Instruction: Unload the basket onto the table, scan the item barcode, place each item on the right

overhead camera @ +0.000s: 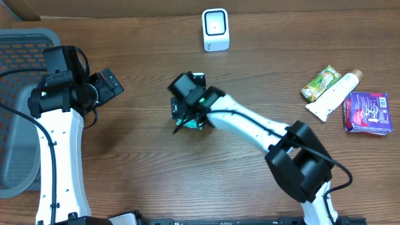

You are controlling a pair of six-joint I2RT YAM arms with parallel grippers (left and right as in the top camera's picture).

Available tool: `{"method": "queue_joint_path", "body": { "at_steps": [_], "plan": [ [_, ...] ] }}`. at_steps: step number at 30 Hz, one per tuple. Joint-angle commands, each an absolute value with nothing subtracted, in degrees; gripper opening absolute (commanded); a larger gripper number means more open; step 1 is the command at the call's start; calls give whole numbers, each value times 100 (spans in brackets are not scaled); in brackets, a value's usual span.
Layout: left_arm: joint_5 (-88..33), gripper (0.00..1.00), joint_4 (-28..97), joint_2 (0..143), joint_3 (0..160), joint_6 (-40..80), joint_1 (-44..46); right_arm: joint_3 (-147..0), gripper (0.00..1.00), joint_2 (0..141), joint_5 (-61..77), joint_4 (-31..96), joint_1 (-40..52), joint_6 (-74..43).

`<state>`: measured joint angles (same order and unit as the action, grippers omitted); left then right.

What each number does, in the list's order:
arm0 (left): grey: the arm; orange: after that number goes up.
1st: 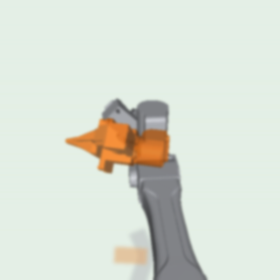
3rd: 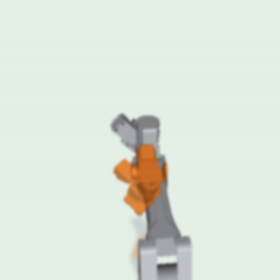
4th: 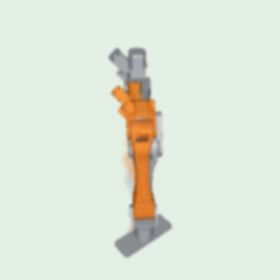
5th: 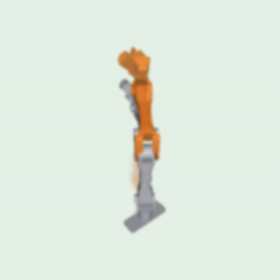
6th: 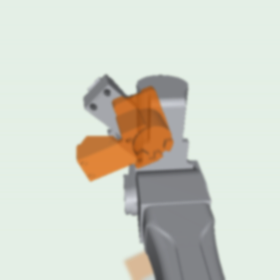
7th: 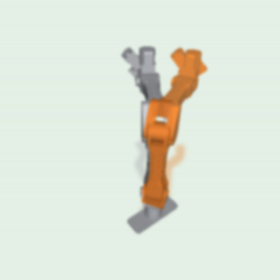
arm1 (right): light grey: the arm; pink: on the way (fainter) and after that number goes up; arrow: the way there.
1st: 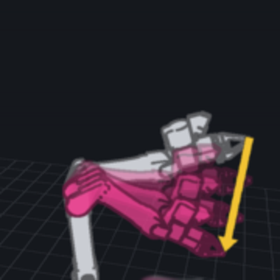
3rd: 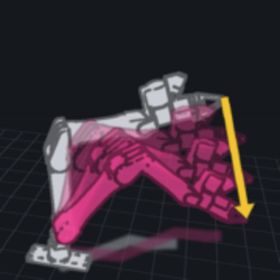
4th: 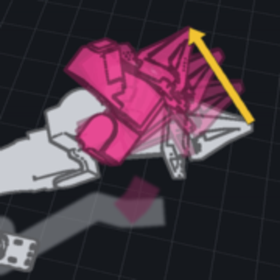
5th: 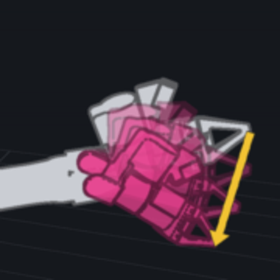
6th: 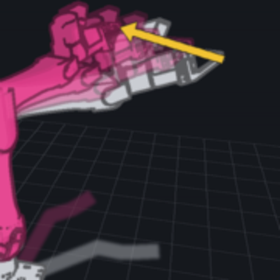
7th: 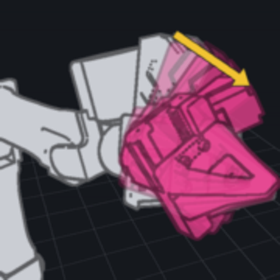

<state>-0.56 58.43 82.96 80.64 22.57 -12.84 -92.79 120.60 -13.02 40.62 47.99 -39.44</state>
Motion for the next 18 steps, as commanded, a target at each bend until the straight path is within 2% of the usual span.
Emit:
{"method": "queue_joint_path", "body": {
  "at_steps": [1, 18],
  "plan": [
    [23, 100, 5826, 8315, 8143, 2335, -1278, -9437, 100, 12027, -2353, 3977, 4884, -4978],
    [23, 100, 5824, 8315, 8143, 2335, -1278, -9437, 98, 12687, -2285, 3732, 4998, -4775]
  ]
}}
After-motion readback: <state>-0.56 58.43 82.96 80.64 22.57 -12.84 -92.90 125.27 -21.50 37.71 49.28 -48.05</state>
